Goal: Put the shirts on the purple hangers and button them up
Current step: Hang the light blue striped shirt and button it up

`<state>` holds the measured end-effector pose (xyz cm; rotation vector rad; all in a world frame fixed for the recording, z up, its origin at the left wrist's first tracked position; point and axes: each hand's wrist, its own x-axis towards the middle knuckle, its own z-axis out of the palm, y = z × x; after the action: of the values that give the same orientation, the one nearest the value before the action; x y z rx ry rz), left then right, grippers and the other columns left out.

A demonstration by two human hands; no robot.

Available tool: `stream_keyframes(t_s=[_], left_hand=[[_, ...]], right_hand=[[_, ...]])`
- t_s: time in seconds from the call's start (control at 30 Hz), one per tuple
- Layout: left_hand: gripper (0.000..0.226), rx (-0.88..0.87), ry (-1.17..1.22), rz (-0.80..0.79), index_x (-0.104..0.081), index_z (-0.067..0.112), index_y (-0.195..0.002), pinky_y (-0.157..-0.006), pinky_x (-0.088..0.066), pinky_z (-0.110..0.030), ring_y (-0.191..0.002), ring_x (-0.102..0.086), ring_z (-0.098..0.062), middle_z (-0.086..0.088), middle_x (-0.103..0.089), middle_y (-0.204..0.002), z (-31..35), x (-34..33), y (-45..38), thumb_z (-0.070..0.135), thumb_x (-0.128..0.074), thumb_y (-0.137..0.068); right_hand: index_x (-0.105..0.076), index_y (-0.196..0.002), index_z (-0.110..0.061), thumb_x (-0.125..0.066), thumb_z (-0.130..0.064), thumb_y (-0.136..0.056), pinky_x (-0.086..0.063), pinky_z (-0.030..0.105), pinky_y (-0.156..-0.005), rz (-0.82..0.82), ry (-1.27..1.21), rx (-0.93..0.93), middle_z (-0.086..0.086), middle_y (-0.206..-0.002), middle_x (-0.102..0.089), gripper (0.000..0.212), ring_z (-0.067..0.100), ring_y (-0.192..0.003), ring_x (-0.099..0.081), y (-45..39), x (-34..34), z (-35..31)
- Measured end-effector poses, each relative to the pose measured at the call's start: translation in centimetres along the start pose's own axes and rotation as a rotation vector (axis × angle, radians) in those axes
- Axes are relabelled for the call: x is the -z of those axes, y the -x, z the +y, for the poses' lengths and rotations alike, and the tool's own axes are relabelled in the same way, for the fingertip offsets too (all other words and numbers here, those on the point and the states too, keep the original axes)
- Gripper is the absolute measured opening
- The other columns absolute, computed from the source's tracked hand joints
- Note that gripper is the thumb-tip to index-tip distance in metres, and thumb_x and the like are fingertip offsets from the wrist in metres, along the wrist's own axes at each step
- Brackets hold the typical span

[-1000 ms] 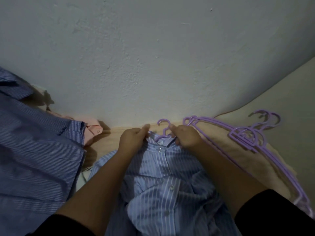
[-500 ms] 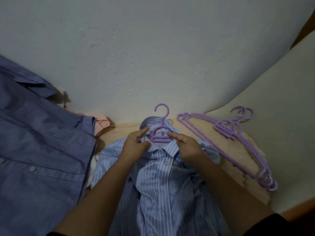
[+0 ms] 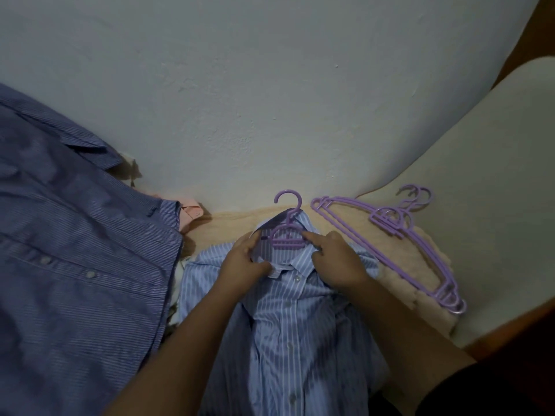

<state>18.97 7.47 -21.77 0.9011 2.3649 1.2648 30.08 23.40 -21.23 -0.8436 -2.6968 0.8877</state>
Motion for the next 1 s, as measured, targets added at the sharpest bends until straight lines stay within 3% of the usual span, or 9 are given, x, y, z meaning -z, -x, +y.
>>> stream_keyframes(t_s=[0.13,0.23,0.37,0.47,0.63,0.7,0.8,0.87,1.0], left_hand=[[0.052,0.033,0.027,0.110,-0.049,0.022,-0.139,-0.094,-0.049,-0.040,-0.111,-0.058,-0.024,-0.005,-0.056,-0.135,-0.9,-0.3,-0.2,0.009,-0.058,-0.089],[0.045,0.043,0.022,0.150,-0.055,0.024,-0.134,-0.086,-0.051,-0.043,-0.092,-0.060,-0.023,-0.009,-0.065,-0.124,-1.3,-0.2,-0.7,0.005,-0.051,-0.093],[0.052,0.011,-0.078,0.092,-0.050,0.021,-0.139,-0.087,-0.043,-0.025,-0.114,-0.055,-0.020,-0.002,-0.055,-0.137,-1.4,0.2,-1.7,0.001,-0.052,-0.090],[0.063,-0.012,-0.052,0.029,-0.044,0.022,-0.143,-0.087,-0.041,-0.021,-0.114,-0.052,-0.015,0.003,-0.053,-0.136,-1.2,0.5,-2.1,-0.002,-0.057,-0.086],[0.073,0.089,0.282,-0.082,-0.042,0.021,-0.143,-0.105,-0.043,-0.035,-0.127,-0.043,-0.009,0.015,-0.045,-0.134,-1.9,1.4,-2.7,-0.012,-0.062,-0.081],[0.070,0.177,0.460,-0.145,-0.048,0.020,-0.140,-0.096,-0.050,-0.037,-0.119,-0.054,-0.018,0.004,-0.054,-0.136,-2.0,1.8,-3.1,-0.017,-0.056,-0.081],[0.065,0.328,0.854,-0.322,-0.055,0.011,-0.133,-0.072,-0.058,-0.033,-0.095,-0.066,-0.029,-0.016,-0.064,-0.122,-2.2,2.4,-3.8,-0.025,-0.040,-0.080],[0.067,0.305,1.137,-0.440,-0.055,0.003,-0.132,-0.085,-0.057,-0.039,-0.103,-0.066,-0.033,-0.020,-0.059,-0.128,-2.9,2.6,-4.3,-0.021,-0.053,-0.070],[0.087,0.181,1.382,-0.485,-0.055,0.001,-0.129,-0.096,-0.049,-0.049,-0.117,-0.058,-0.037,-0.022,-0.054,-0.135,-4.5,1.8,-5.3,-0.009,-0.079,-0.047]], right_hand=[[-0.057,-0.128,-0.016,-0.046,-0.021,-0.099,-0.045,0.031,-0.077,0.160,-0.053,0.002,0.009,-0.117,-0.042,0.032,0.019,-0.080,-0.050,-0.6,-0.7,-0.1],[-0.059,-0.124,-0.010,-0.047,-0.002,-0.095,-0.043,0.027,-0.085,0.133,-0.153,0.007,0.011,-0.127,-0.043,0.033,0.019,-0.092,-0.048,-1.1,-1.0,-0.1],[-0.049,-0.135,-0.011,-0.039,0.009,-0.092,-0.030,0.011,-0.087,0.061,-0.134,0.029,0.007,-0.145,-0.037,0.048,0.022,-0.123,-0.045,-1.7,-1.2,-0.1],[-0.048,-0.137,-0.011,-0.038,0.006,-0.093,-0.032,0.021,-0.101,0.061,-0.128,0.090,0.009,-0.142,-0.044,0.048,0.026,-0.128,-0.044,-2.3,-1.6,0.3],[-0.042,-0.140,-0.005,-0.033,0.009,-0.095,-0.043,0.017,-0.076,0.014,-0.489,-0.051,0.011,-0.126,-0.054,0.048,0.017,-0.097,-0.057,-2.6,-0.8,0.5],[-0.051,-0.134,-0.005,-0.036,0.011,-0.093,-0.050,0.015,-0.075,-0.027,-0.711,-0.139,0.012,-0.131,-0.055,0.047,0.023,-0.106,-0.058,-2.6,-0.4,0.7],[-0.055,-0.126,-0.002,-0.032,0.015,-0.090,-0.054,0.042,-0.084,-0.197,-1.195,-0.309,0.022,-0.122,-0.060,0.046,0.040,-0.107,-0.059,-3.0,0.1,1.5],[-0.050,-0.128,0.000,-0.040,0.013,-0.084,-0.051,0.055,-0.088,-0.363,-1.455,-0.349,0.025,-0.124,-0.057,0.047,0.046,-0.111,-0.055,-3.4,0.4,2.3],[-0.053,-0.124,0.002,-0.064,0.009,-0.058,-0.049,0.056,-0.089,-0.489,-1.693,-0.259,0.027,-0.121,-0.060,0.067,0.046,-0.108,-0.059,-4.2,-0.3,2.7]])
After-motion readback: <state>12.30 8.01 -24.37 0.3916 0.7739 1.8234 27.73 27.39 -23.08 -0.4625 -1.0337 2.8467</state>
